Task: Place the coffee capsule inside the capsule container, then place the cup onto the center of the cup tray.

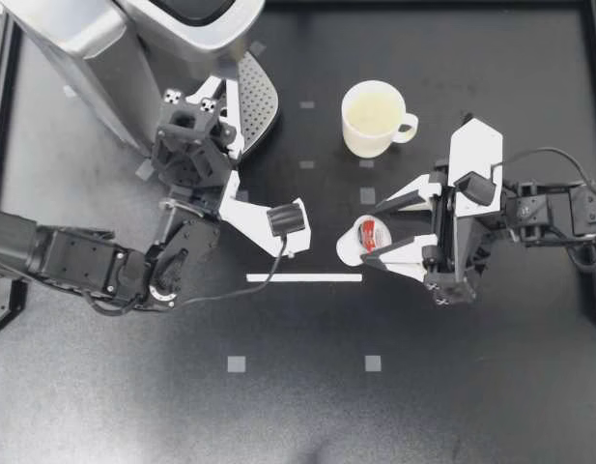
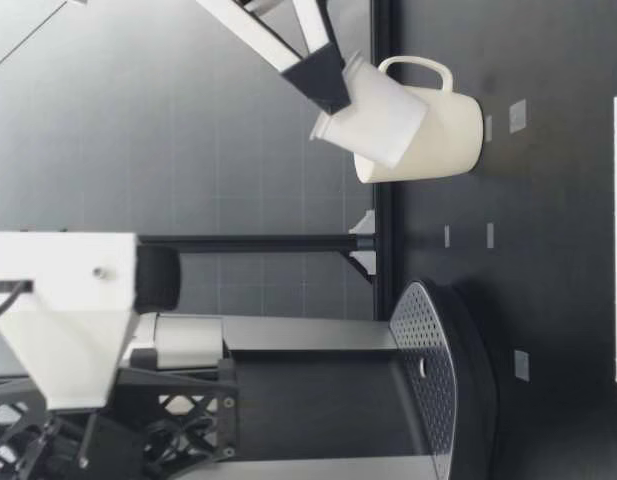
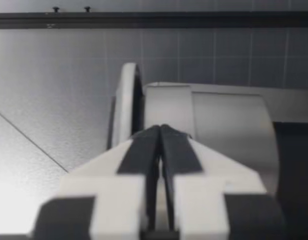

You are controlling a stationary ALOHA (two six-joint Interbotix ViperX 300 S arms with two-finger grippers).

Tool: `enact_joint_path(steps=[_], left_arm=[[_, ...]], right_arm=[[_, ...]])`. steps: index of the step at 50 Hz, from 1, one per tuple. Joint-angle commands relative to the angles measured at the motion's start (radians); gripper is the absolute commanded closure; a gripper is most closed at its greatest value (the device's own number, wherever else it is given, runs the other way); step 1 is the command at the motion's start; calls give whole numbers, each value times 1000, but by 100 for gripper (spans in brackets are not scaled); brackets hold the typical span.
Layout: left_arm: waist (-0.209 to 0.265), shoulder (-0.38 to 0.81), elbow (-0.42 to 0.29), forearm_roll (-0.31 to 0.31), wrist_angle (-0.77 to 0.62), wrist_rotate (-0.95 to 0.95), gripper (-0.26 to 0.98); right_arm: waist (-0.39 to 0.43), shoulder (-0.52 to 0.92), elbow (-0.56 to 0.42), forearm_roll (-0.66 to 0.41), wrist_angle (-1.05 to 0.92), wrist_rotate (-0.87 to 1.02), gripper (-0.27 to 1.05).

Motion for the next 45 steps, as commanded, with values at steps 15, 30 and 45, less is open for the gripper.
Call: enact_joint_path(steps=[15, 30, 45], left_arm=[[37, -77, 18, 28, 8, -9, 67], [43, -118, -14, 80, 25, 46, 67], [67, -167, -51, 81, 8, 141, 67]], right_arm=[[-5, -21, -14, -3, -12, 0, 26], [-5, -21, -20, -2, -15, 2, 26], [-5, -21, -23, -2, -29, 3, 26]])
